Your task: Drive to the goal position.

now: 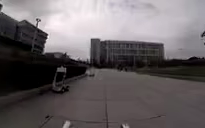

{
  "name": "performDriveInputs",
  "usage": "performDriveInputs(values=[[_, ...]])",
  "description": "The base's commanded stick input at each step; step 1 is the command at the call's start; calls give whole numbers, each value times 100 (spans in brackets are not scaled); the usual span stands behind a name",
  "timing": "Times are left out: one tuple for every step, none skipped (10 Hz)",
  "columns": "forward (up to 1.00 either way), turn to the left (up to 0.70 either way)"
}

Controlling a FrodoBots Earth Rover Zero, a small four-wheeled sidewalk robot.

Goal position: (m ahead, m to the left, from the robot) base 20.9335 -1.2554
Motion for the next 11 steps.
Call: performDriveInputs(values=[[70,0],[70,0],[70,0],[70,-7],[70,-16],[70,-2],[70,0],[70,0],[70,0],[70,0],[70,0]])
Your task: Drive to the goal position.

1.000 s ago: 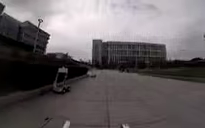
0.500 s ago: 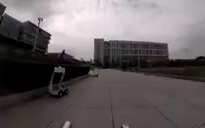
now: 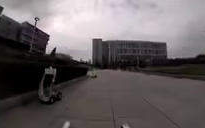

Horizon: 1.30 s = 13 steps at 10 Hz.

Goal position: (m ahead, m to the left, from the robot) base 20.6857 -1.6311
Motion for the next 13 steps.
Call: performDriveInputs(values=[[70,0],[70,0],[70,-4],[70,-14],[70,-3],[70,0],[70,-13],[70,-15],[70,-2],[70,0],[70,-13],[70,-8],[70,0]])
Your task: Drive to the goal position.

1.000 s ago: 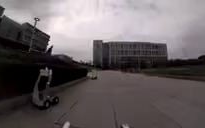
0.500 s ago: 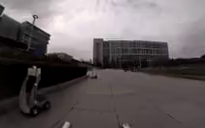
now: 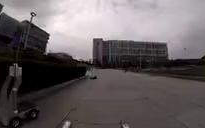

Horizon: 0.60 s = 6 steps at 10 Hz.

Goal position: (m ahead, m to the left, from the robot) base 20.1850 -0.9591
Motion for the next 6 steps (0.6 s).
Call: performDriveInputs(values=[[70,0],[70,-10],[70,-11],[70,0],[70,0],[70,0]])
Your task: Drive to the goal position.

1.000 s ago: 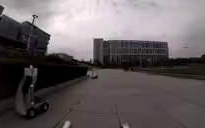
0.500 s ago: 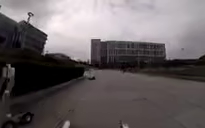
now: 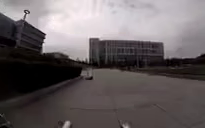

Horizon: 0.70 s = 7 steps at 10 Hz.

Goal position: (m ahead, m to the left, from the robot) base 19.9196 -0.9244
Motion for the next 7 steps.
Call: performDriveInputs(values=[[70,0],[70,0],[70,0],[70,0],[70,0],[70,0],[70,0]])
